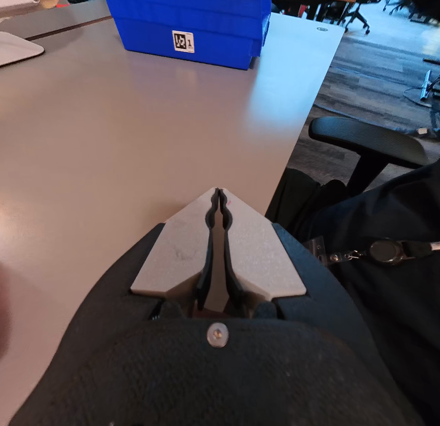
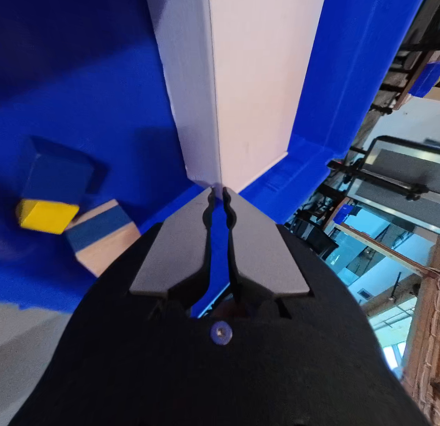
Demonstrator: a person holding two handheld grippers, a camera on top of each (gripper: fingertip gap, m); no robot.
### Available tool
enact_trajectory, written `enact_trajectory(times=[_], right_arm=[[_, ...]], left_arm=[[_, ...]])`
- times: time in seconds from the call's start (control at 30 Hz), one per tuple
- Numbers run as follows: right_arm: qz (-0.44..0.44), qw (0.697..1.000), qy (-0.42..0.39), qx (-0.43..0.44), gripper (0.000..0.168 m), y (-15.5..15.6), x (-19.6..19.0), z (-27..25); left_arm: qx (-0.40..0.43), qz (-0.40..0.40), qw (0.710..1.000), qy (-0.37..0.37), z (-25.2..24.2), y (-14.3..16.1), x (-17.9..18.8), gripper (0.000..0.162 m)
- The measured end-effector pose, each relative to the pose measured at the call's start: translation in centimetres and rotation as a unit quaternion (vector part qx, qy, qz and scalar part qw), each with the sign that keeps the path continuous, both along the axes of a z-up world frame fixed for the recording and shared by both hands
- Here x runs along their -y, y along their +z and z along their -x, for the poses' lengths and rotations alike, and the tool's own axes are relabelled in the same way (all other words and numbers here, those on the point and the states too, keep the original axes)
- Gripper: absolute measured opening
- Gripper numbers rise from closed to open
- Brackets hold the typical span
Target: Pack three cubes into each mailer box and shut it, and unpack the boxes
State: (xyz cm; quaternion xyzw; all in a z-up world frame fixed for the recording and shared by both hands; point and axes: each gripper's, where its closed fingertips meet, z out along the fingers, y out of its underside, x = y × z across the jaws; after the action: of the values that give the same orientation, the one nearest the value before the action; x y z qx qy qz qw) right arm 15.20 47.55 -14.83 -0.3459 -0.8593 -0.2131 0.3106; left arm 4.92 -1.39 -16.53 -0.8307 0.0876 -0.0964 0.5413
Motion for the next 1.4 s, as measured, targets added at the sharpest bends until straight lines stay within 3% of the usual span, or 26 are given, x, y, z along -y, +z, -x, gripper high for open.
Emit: enact_trajectory(times=[0.23, 0.33, 0.43, 0.5, 0.57, 0.7, 0.8, 0.87, 1.1, 1.2, 1.3, 1.4], right_arm=[[-0.022, 0.998, 0.004, -0.056, 0.0, -1.5, 0.6, 4.5], [-0.015, 0.994, -0.005, -0.105, 0.002, 0.9, 1.1, 4.6], [0.023, 0.974, -0.043, -0.22, 0.01, 6.1, 2.1, 4.2], [0.111, 0.948, -0.055, -0.292, 0.017, 9.1, 5.6, 4.3], [0.225, 0.921, -0.035, -0.315, 0.035, 10.9, 11.8, 4.7], [0.372, 0.86, 0.058, -0.344, 0.036, 13.1, 25.3, 6.4], [0.484, 0.812, 0.073, -0.317, 0.038, 11.1, 33.0, 8.8], [0.496, 0.806, 0.058, -0.318, 0.039, 8.6, 34.7, 11.5], [0.474, 0.808, -0.031, -0.348, 0.041, -0.1, 32.6, 20.7], [0.465, 0.813, -0.058, -0.345, 0.046, -2.2, 31.1, 22.6], [0.458, 0.811, -0.061, -0.36, 0.05, -1.9, 30.1, 22.8], [0.481, 0.794, -0.059, -0.366, 0.049, -1.4, 29.9, 22.4]], left_arm=[[0.026, 0.017, 1.0, -0.001, 0.1, -0.3, -0.1, 0.0], [0.021, 0.018, 1.0, -0.003, 0.0, -0.4, 0.0, 0.0], [0.008, 0.015, 1.0, -0.004, -0.1, -0.5, 0.0, 0.0], [-0.004, 0.021, 1.0, -0.008, -0.3, -0.8, 0.0, 0.0], [-0.014, 0.034, 0.999, -0.017, -0.7, -1.2, 0.1, 0.0], [-0.024, 0.058, 0.997, -0.037, -1.2, -2.0, 0.2, 0.008], [-0.021, 0.06, 0.998, -0.031, -1.1, -2.0, 0.1, 0.018], [-0.013, 0.056, 0.998, -0.019, -0.7, -1.8, -0.1, 0.022], [-0.044, 0.07, 0.997, -0.003, -0.5, -2.7, 0.1, 0.024], [-0.066, 0.067, 0.995, -0.037, -1.6, -3.0, 0.5, 0.037], [-0.013, 0.045, 0.995, -0.088, -3.4, -1.8, 1.5, 0.045], [0.048, -0.024, 0.994, -0.096, -3.5, 2.9, 2.3, 0.054]])
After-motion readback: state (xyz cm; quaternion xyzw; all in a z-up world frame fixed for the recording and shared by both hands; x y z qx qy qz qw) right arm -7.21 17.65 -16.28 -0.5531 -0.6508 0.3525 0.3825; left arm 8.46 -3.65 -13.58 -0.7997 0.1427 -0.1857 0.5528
